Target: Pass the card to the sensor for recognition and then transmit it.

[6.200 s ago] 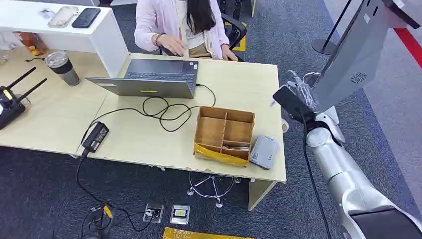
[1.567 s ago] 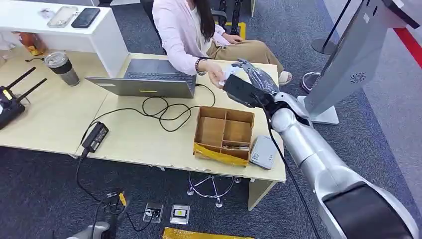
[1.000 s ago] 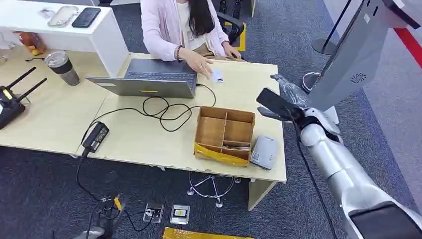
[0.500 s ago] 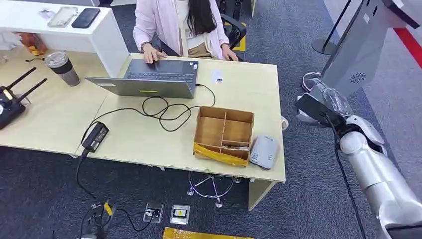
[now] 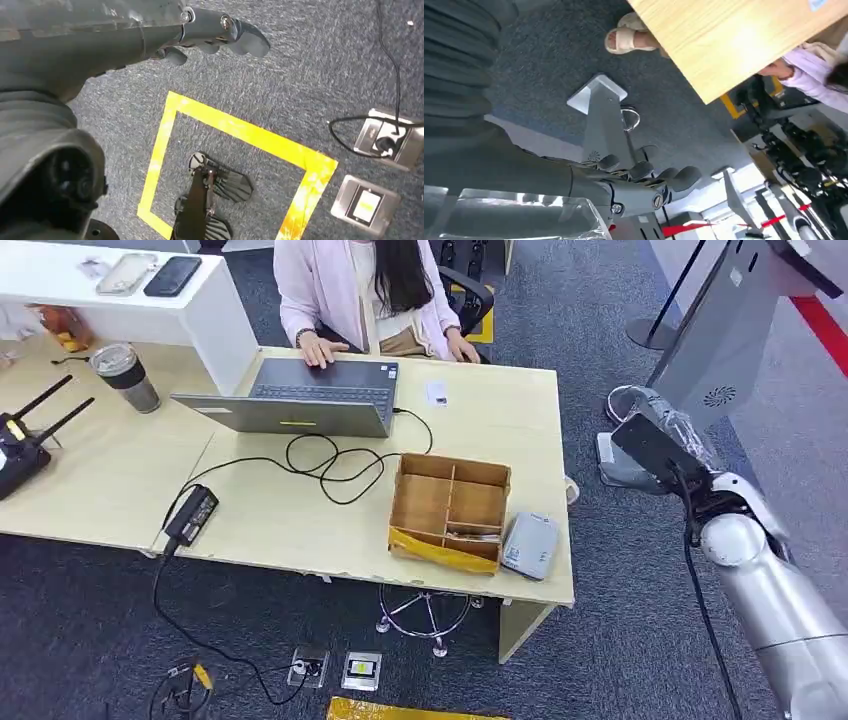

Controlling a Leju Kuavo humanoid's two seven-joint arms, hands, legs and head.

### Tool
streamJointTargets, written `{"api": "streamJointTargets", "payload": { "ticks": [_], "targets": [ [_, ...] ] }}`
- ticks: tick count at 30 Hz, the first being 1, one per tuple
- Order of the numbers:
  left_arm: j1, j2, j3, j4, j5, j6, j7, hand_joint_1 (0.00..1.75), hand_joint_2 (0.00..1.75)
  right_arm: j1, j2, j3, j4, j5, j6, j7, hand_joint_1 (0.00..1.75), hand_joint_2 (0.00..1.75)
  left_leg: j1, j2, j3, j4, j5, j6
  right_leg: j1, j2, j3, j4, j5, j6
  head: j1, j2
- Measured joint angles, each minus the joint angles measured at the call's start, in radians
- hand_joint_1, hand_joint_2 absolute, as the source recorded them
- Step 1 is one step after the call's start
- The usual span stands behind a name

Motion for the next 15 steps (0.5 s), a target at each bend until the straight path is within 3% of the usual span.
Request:
{"api": "streamJointTargets", "payload": {
  "ticks": [6,12,15],
  "targets": [
    [0.005,0.001,0.007,0.0,0.0,0.012,-0.003,0.0,0.0,0.062,-0.026,0.047,-0.176,-0.001,-0.097,0.074,0.0,1.75,0.0,0.0,0.0,0.0,0.0,0.0,0.0,0.0,0.0,0.0,0.0,0.0,0.0,0.0],
    [0.004,0.001,0.016,0.0,-0.014,0.013,-0.003,0.0,0.0,0.156,-0.055,0.105,-0.36,0.084,-0.236,0.152,0.0,1.75,0.0,0.0,0.001,0.0,0.0,0.0,0.0,0.0,0.001,0.0,0.0,0.0,0.0,0.0],
    [0.005,-0.002,0.016,0.0,-0.023,0.013,-0.003,0.0,0.0,0.257,-0.068,0.16,-0.485,0.159,-0.304,0.172,0.0,1.75,0.0,-0.001,-0.001,0.0,-0.001,0.0,0.0,-0.001,0.0,0.0,-0.001,-0.001,-0.001,0.0]
  ]
}}
